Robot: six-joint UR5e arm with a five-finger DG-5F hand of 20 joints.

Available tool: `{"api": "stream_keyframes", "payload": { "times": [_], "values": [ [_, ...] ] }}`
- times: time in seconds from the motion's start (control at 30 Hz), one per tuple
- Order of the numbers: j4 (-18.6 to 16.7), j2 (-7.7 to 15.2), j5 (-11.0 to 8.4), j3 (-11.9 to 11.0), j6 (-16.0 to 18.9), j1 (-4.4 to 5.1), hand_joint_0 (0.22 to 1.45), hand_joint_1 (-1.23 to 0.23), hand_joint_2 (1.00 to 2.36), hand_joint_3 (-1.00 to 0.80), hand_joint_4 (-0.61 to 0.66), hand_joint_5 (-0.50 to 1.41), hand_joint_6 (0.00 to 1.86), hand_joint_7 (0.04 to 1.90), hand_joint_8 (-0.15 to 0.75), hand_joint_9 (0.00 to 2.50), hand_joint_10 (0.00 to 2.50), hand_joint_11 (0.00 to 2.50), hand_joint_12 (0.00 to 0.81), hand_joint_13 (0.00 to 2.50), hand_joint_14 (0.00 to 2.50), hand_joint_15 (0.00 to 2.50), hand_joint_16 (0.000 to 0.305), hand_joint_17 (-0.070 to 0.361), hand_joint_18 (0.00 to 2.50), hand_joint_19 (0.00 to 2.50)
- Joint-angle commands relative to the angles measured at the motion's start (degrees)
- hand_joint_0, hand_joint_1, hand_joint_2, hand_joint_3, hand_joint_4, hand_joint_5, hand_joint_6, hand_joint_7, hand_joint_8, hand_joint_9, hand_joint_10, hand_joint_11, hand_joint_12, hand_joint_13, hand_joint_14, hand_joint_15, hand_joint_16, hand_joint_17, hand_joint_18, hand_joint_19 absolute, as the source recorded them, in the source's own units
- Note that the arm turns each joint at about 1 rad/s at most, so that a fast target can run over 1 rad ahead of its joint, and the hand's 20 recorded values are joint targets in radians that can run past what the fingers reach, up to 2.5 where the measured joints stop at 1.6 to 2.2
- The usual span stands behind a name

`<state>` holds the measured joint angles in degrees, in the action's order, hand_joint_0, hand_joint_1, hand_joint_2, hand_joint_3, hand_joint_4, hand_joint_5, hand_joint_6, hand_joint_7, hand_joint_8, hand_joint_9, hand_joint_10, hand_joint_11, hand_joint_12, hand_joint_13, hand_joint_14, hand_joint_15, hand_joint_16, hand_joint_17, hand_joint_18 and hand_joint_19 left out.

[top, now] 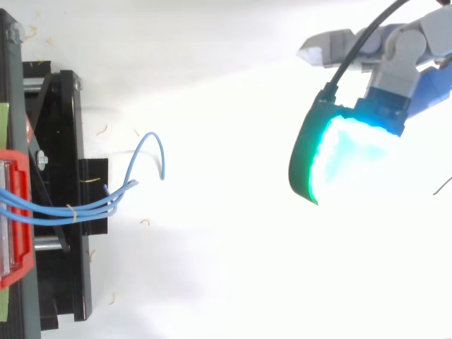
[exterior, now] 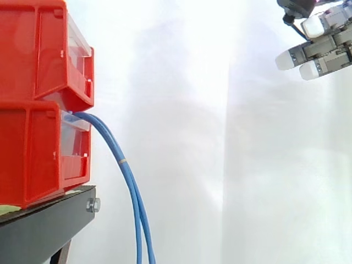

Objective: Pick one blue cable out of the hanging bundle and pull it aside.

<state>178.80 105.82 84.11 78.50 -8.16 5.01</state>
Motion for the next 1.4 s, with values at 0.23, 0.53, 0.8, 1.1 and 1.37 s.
{"api": "stream_keyframes", "payload": {
  "times": [0.23, 0.53, 0.8, 1.1, 1.37],
  "values": [
    [0.1, 0.0, 0.00, 0.1, 0.0, 0.00, 0.49, -0.50, 1.00, -0.46, 0.27, -0.21, 0.50, 0.80, 0.331, 0.49, 0.01, 0.22, 0.394, 0.04, 0.00, 0.08, 0.066, 0.149, 0.00, 0.18],
    [0.0, 0.0, 0.00, 0.0, 0.0, 0.00, 0.49, -0.50, 1.00, -0.46, 0.27, -0.21, 0.50, 0.80, 0.333, 0.49, 0.01, 0.22, 0.393, 0.05, 0.00, 0.08, 0.066, 0.148, 0.00, 0.18],
    [0.1, 0.0, 0.00, 0.0, 0.0, 0.00, 0.49, -0.49, 1.00, -0.46, 0.27, -0.21, 0.50, 0.80, 0.333, 0.49, 0.01, 0.22, 0.393, 0.05, 0.00, 0.09, 0.066, 0.148, 0.01, 0.19],
    [0.1, 0.0, 0.00, 0.0, 0.1, 0.00, 0.50, -0.49, 1.00, -0.46, 0.27, -0.21, 0.50, 0.80, 0.333, 0.49, 0.01, 0.22, 0.391, 0.06, 0.00, 0.09, 0.065, 0.147, 0.01, 0.18],
    [0.2, 0.0, 0.09, 0.0, 0.1, 0.09, 0.50, -0.49, 1.00, -0.46, 0.27, -0.21, 0.50, 0.80, 0.334, 0.50, 0.01, 0.22, 0.391, 0.07, 0.00, 0.10, 0.065, 0.146, 0.03, 0.19]
  ]
}}
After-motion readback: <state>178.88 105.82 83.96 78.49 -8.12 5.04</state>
